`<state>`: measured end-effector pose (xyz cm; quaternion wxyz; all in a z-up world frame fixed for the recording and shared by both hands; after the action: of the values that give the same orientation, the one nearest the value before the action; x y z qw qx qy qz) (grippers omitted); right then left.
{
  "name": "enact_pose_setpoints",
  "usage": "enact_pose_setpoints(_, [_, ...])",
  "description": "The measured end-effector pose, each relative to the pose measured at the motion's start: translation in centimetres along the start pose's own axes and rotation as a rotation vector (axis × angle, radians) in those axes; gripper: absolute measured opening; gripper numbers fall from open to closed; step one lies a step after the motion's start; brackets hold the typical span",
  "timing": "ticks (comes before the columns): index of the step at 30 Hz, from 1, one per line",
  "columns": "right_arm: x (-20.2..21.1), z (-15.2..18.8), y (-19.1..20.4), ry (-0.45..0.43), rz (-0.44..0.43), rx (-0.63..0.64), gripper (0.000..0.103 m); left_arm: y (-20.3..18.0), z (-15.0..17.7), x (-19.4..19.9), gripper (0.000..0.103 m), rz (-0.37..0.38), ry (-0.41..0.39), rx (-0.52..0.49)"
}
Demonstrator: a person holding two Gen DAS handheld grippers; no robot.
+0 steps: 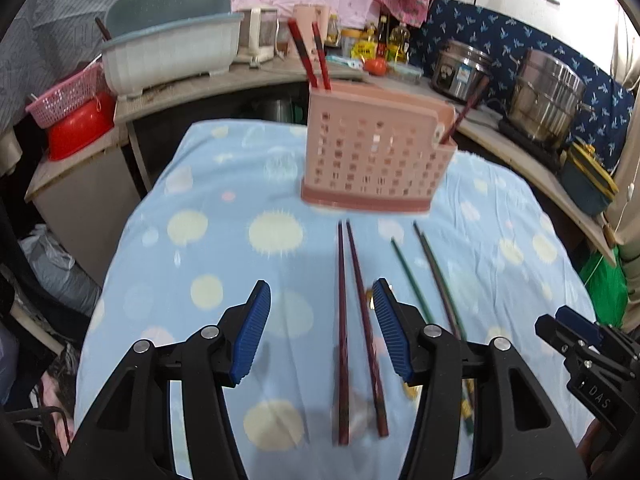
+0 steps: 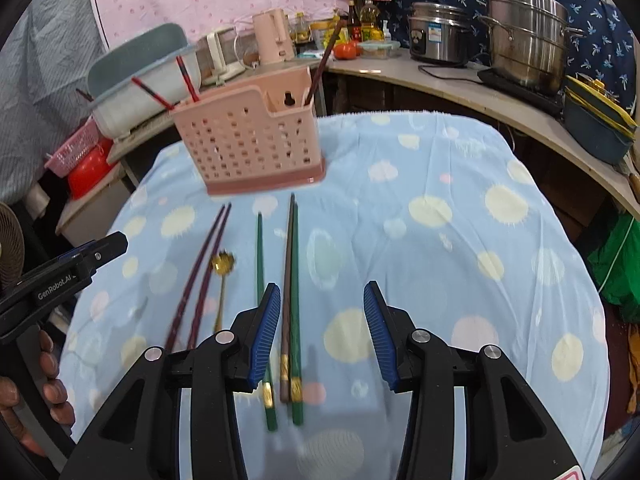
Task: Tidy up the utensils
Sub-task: 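Move both open tools back down toward the utensils on the table, then grasp a dark red chopstick with the left tool while the right tool grasps a green chopstick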
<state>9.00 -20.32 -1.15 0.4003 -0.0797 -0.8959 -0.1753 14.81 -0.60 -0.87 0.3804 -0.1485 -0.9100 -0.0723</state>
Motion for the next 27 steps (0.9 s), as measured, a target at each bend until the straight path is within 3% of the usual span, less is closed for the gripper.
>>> enact_pose_setpoints(10, [-1.1,4.6,-0.8,0.089,0.007,0.0,0.041,-1.6,5.9,-0.6,0.051,0.033,0.081,-0.011])
enact_pose_setpoints(19, [-1.8,7.0,-0.2,0.123,0.01,0.042,0.031,-2.9,7.8,-0.7,0.05,0.05,0.082,-0.038])
enact_pose_setpoints(27, [-2.4,7.5,-0.2,0.137,0.012,0.051,0.028,-2.6,8.6,-1.6,0.043,0.033,0.109,-0.037])
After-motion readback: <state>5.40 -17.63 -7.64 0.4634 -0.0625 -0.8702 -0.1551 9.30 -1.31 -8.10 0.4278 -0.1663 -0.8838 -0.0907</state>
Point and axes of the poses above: each gripper's, at about its wrist camera, not at the fingertips, and x roughly against the way its jaws point, y to its left, z to its underside, the point moved 4 cm from there along -x, roughly the way its jaws point, and after that the axes turned 12 degrees about -x, right-handed, at the moved point
